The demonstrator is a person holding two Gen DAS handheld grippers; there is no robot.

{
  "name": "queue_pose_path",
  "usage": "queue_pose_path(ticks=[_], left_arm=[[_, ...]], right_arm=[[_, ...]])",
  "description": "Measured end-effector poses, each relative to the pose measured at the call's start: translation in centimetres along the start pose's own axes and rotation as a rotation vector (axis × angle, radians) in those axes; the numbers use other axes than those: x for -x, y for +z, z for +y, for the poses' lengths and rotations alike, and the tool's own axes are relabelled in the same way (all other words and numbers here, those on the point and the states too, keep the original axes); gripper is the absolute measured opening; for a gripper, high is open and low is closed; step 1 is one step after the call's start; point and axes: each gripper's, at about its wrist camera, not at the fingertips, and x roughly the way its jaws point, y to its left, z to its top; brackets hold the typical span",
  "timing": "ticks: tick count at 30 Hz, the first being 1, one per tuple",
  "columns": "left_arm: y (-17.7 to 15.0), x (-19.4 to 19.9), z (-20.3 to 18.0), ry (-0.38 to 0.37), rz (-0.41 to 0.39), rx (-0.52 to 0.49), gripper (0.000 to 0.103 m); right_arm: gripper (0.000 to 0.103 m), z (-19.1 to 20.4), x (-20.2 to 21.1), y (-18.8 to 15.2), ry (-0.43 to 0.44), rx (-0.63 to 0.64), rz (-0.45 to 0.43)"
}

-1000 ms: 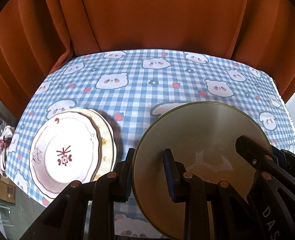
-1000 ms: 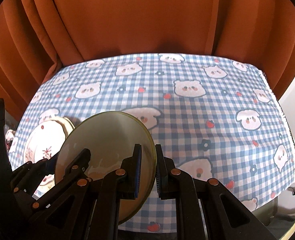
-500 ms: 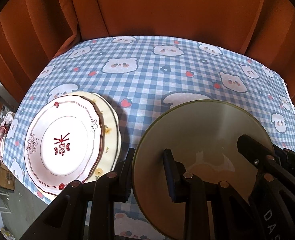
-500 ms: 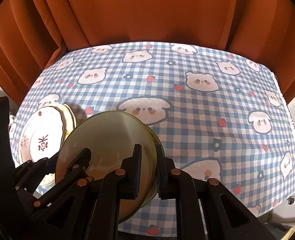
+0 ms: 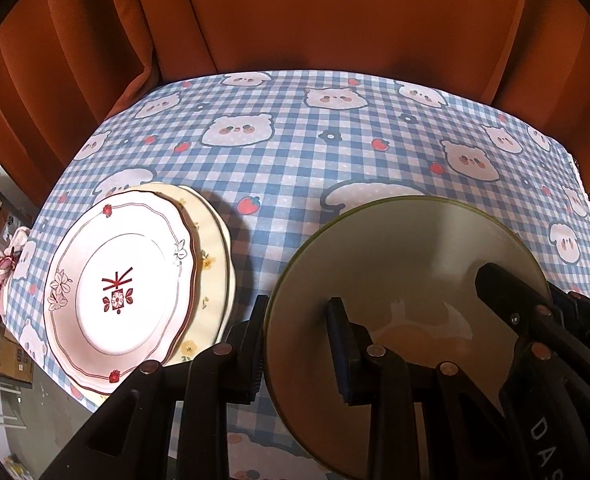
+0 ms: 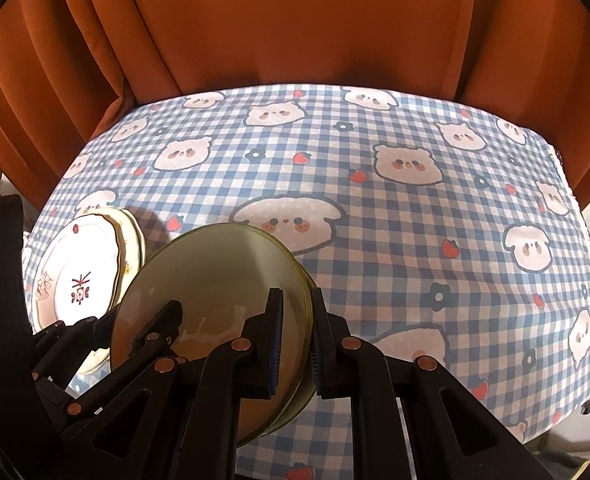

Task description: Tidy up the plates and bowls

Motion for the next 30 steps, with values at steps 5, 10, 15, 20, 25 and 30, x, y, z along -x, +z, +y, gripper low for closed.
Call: queue_pose_path(ticks=[5, 10, 15, 20, 25, 30], left_arm=[[-0.2, 0.1, 0.4, -0.066, 0.012, 0.016, 0.043], [-0.2, 0.7, 0.9, -0.09, -0.006, 0.005, 0.066], [0.5, 0.6, 2.3, -0.149, -0.01, 0.003, 0.076], [1.4, -1.0, 3.3, -0.228, 0.056, -0.015, 0.077], [2.0, -2.2, 3.2, -0.319, 0.113, -0.076, 0.077], [1.9, -3.3, 2.7, -0.423, 0.177, -0.124, 0.076]], right_arm=[[0.024, 0.2, 0.1, 0.0, 0.021, -0.004, -0.004], [0.048, 0.6, 0.3, -0.1, 0.054, -0.007, 0.015], [0.069, 1.3, 1.0, 0.1, -0.025, -0.039, -0.006], [0.071, 0.9, 0.5, 0.6, -0.075, -0.104, 0.019], [0.071, 0.6, -0.3, 0.6, -0.13, -0.186, 0.066], [0.071, 0.6, -0.8, 0.4, -0.2, -0.248, 0.098]])
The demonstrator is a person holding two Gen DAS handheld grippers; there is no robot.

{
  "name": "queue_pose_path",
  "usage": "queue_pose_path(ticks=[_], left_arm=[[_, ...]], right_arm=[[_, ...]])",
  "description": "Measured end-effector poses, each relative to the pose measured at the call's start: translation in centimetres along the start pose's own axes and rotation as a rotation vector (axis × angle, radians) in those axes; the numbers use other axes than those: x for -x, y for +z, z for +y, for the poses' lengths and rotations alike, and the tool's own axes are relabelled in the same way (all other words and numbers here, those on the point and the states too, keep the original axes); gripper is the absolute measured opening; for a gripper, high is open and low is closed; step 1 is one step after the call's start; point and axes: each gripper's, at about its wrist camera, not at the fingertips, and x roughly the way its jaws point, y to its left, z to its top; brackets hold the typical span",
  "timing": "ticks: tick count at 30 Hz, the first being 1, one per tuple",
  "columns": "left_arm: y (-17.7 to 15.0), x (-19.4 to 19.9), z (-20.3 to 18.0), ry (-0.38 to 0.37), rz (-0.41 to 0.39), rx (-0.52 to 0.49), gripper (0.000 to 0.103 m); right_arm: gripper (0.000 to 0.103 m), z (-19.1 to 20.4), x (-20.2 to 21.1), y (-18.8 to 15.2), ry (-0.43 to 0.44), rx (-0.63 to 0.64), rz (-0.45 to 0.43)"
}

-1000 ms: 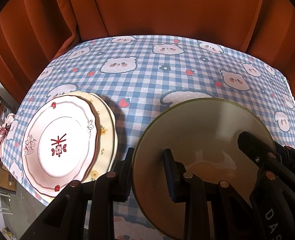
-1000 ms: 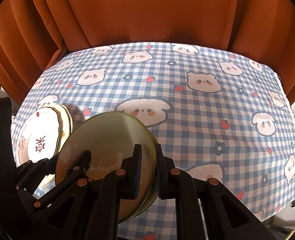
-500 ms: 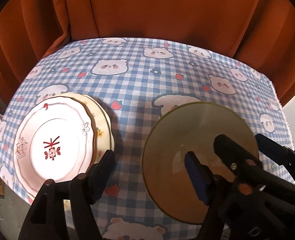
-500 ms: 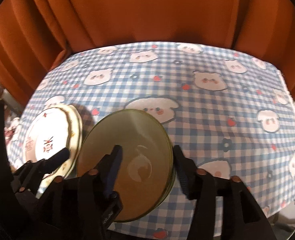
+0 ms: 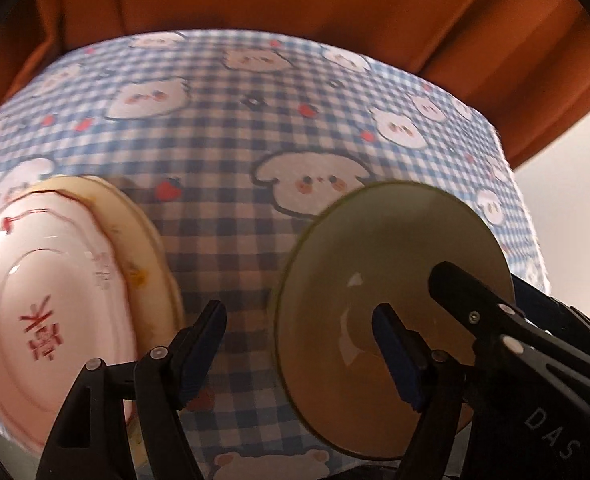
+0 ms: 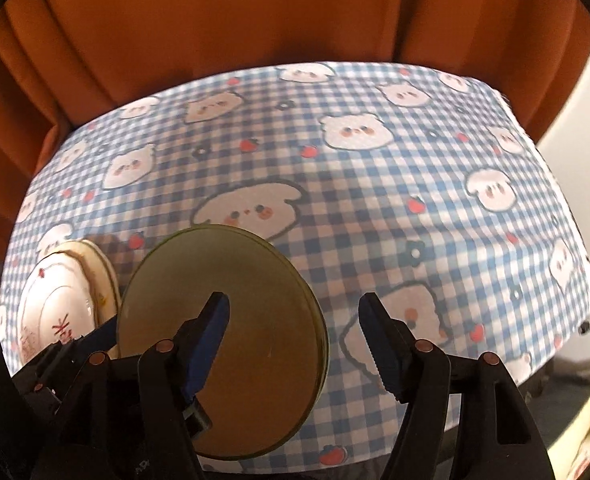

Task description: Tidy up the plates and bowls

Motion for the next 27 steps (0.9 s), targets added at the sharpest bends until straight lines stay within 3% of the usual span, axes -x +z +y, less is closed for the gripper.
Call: queue_pose_path(ticks=[10, 14, 27], left_arm=[[-0.3, -1.6, -0.3, -0.08, 0.105, -0.042, 0.058], [-0.6, -1.9, -0.3, -0.067, 0.122, -0.036, 0.059], [-0.6, -1.8, -1.4, 0.063, 0.097, 0.039, 0.062]], right_arm=[[0.071, -0.8, -1.0, -1.3, -0.044, -0.088, 0.05], [0.071, -1.5, -1.8, -1.8, -0.018, -0.115, 0.08], [0.071, -4.2, -4.2, -1.2, 0.218, -0.134, 0.131]])
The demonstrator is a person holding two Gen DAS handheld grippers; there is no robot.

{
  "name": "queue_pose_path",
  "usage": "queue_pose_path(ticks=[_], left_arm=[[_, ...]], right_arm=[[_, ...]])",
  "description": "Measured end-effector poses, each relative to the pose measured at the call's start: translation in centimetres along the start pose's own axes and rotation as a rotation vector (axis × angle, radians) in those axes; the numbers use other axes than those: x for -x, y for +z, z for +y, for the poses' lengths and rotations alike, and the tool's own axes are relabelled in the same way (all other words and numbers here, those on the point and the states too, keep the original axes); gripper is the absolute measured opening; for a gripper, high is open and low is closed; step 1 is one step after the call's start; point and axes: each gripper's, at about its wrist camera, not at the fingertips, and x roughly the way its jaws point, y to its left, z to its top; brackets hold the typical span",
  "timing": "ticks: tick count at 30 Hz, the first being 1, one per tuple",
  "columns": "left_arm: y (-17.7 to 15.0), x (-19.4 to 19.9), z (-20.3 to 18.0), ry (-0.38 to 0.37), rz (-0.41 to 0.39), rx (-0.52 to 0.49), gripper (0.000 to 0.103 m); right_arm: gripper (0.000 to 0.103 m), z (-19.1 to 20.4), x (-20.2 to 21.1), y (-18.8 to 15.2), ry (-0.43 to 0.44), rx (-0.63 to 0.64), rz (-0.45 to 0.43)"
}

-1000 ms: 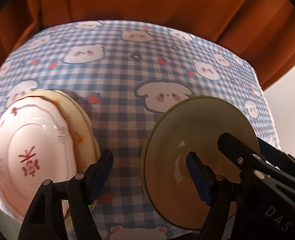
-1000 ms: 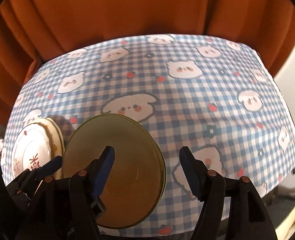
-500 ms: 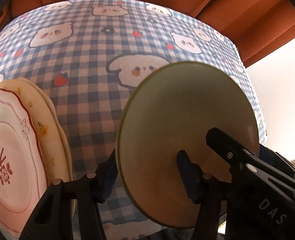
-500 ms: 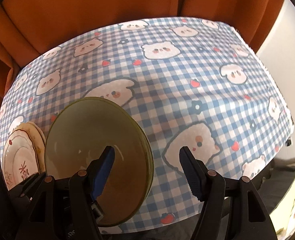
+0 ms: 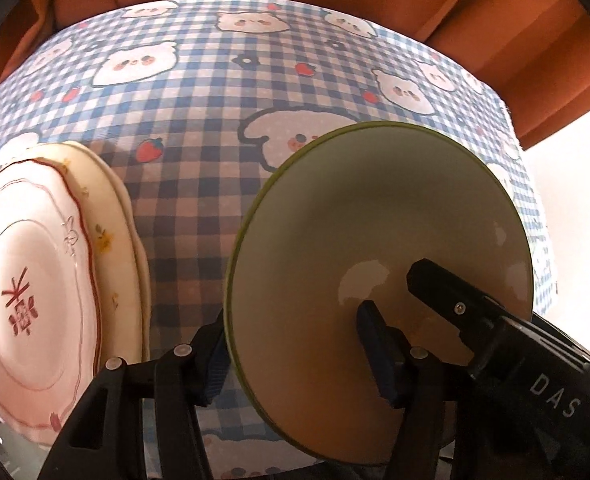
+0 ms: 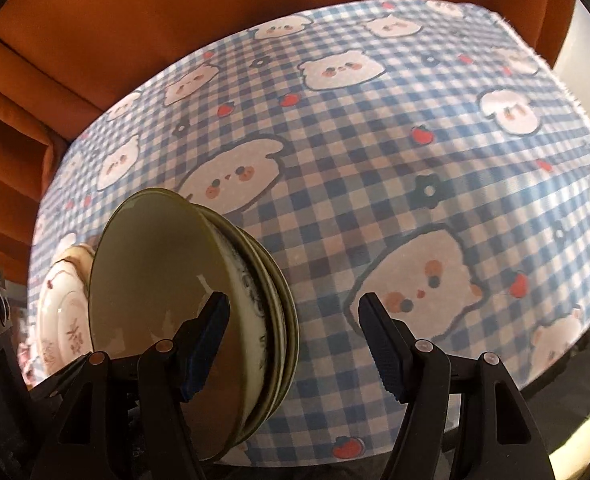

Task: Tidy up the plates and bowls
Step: 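Close both grippers on the rim of the nested bowls and lift, then carry the nested bowls over the plate stack and lower onto the red-rimmed plate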

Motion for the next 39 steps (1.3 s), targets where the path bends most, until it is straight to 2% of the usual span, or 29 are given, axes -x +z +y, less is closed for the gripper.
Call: queue_pose_path(ticks=[5, 7, 10, 15, 26, 32, 39], left_arm=[[-0.1, 0.0, -0.5, 0.041, -0.013, 0.033, 0.062], [-0.1, 0.0, -0.8, 0.064, -0.018, 0.033, 0.062], [-0.1, 0.0, -1.0, 0.09, -0.026, 0.047, 0.062], [-0.4, 0.2, -1.1, 0.087, -0.031, 0.068, 0.057], [-1.8, 0.7, -1.3, 0.096, -0.062, 0.17, 0.056], [-2.2, 1.3, -1.9, 0.112, -0.067, 0.197, 0.056], [-2.4, 2.9, -2.8, 0.105, -0.094, 0.203, 0.056]], right_arm=[[0.067, -0.8, -0.7, 0.5, 0.094, 0.017, 0.028], [0.055, -1.0, -1.3, 0.6, 0.128, 0.015, 0.057], [0.043, -1.1, -1.9, 0.6, 0.19, 0.003, 0.096], [0.034, -0.6, -1.9, 1.2, 0.223, 0.042, 0.107], [0.033, -0.1, -1.4, 1.5, 0.21, 0.158, 0.133], [0.033, -0.4, -1.2, 1.6, 0.226, 0.177, 0.155], [0.033, -0.6, 1.1, 1.6, 0.227, 0.202, 0.121]])
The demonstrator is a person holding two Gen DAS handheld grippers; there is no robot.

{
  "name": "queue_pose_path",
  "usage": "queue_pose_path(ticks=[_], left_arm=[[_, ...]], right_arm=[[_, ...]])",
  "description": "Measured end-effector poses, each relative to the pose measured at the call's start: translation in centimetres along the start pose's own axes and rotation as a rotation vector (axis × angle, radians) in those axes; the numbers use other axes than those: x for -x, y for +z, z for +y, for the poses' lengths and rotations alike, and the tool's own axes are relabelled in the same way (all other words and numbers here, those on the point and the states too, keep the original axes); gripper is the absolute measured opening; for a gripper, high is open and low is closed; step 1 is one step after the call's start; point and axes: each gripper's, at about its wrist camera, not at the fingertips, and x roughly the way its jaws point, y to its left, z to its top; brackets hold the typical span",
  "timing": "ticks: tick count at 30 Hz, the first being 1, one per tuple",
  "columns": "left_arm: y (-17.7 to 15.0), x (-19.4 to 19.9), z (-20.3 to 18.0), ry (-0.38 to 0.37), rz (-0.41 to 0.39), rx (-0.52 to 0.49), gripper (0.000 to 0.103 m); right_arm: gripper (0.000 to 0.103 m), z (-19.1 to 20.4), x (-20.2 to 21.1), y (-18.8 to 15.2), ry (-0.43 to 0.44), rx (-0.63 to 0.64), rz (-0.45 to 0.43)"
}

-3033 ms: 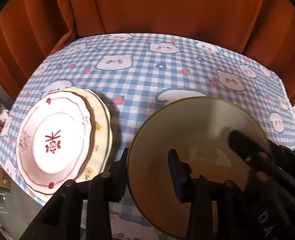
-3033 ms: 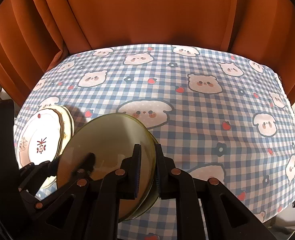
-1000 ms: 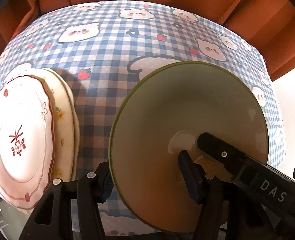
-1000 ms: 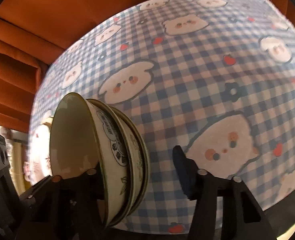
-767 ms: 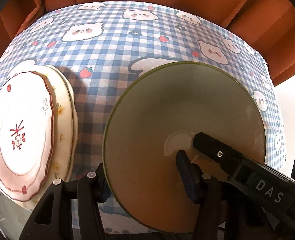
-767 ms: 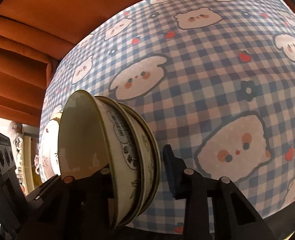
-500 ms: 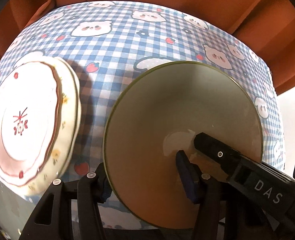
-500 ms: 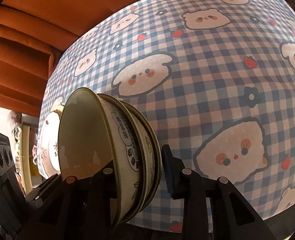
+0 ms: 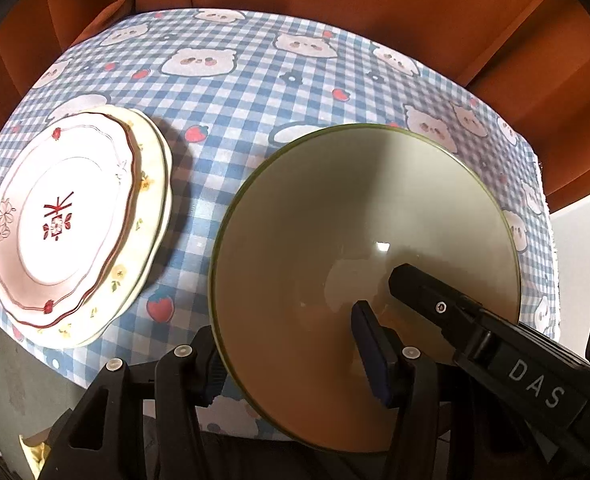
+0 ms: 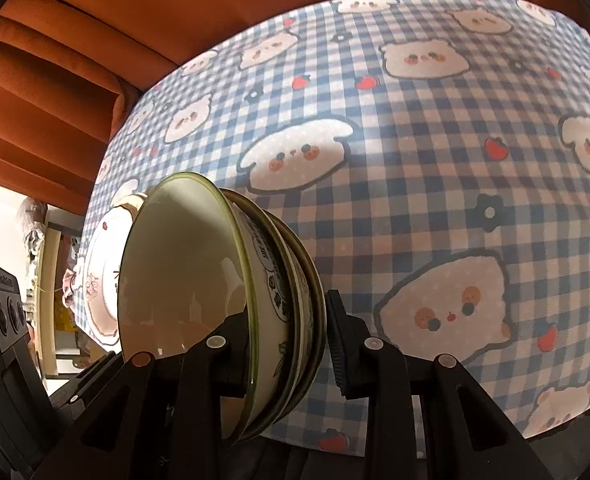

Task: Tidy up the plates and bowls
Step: 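Carry the nested bowls over the plate stack and lower onto the red-rimmed plate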

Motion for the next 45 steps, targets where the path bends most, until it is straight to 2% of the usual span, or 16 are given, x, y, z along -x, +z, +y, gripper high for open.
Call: queue_pose_path(ticks=[9, 17, 32, 45], left_arm=[[0.1, 3.2, 0.3, -0.024, -0.056, 0.002, 0.056], [0.1, 4.7, 3.0, -0.045, -0.085, -0.007, 0.056], [2.2, 6.9, 12.0, -0.094, -0.077, -0.046, 0.056], [4.1, 7.0, 20.5, -0.116, -0.061, -0.065, 0.056]], right_arm=[[0.033, 2.1, 3.0, -0.3, -0.006, 0.019, -0.05], [0.033, 5.0, 3.4, -1.1, -0.017, 0.031, -0.094], [0.033, 14.0, 0.5, -1.9, -0.065, -0.006, -0.12], [0.033, 21.5, -3.7, -2.0, -0.091, -0.036, -0.124]])
